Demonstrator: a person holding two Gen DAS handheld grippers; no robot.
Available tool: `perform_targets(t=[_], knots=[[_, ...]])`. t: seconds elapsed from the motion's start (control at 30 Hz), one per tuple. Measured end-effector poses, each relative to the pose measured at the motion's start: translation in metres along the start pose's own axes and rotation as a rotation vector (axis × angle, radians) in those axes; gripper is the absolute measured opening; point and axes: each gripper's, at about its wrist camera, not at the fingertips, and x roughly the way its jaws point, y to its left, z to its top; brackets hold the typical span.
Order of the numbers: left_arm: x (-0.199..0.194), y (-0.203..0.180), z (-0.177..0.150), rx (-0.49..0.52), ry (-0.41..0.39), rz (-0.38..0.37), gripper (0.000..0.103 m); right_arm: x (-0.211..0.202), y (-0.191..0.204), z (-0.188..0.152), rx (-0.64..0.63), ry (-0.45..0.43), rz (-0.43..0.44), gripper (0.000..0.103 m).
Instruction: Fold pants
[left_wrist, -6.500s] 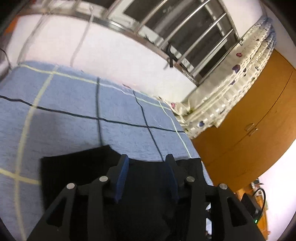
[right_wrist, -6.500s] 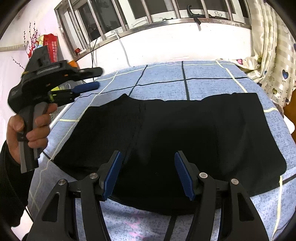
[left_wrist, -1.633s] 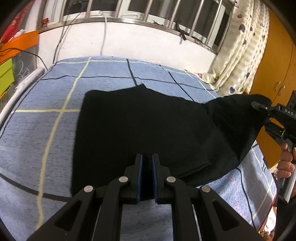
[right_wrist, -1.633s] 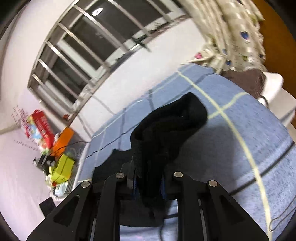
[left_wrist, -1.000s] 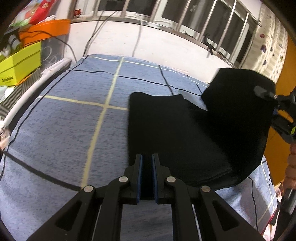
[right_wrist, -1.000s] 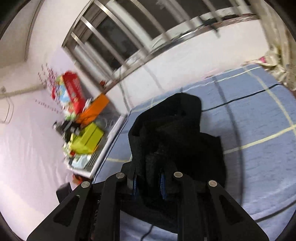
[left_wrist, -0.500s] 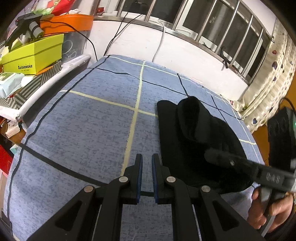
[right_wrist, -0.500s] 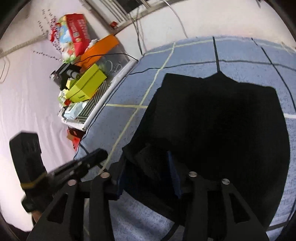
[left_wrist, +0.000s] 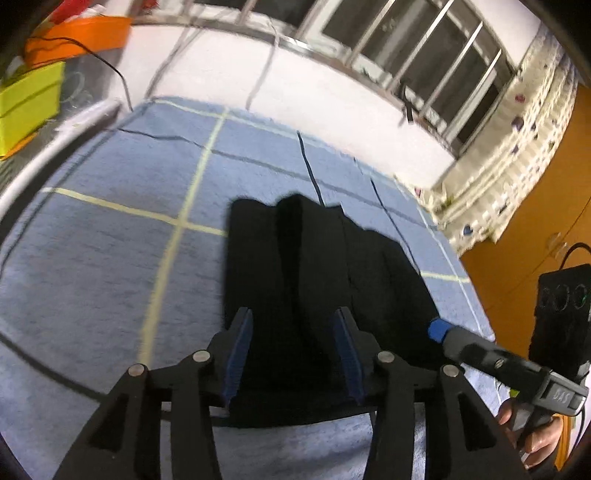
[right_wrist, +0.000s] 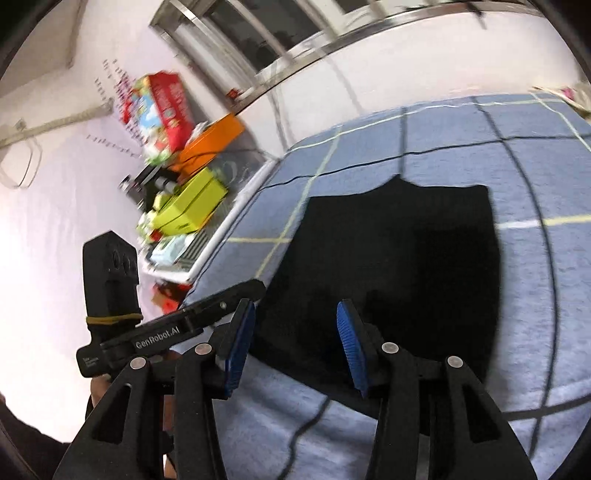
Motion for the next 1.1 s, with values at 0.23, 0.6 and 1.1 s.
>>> perform_targets(t=[0.23, 0.6, 1.1], knots=[[0.023, -0.033, -0.012, 0.141, 0.034, 0.113, 0.053, -0.016, -0.022, -0.003, 0.041, -0.033, -0.05, 0.047], [0.006, -0.028, -0.011, 0.185, -0.044, 0.258, 0.002, -0.02, -0.033, -0.002, 0.071, -0.056, -0.064, 0.047], [-0.009, 0.002, 0.001, 0.026, -0.062, -0.006, 0.003, -0.03, -0.054, -0.001, 0.117, -0.089, -0.131, 0.047]])
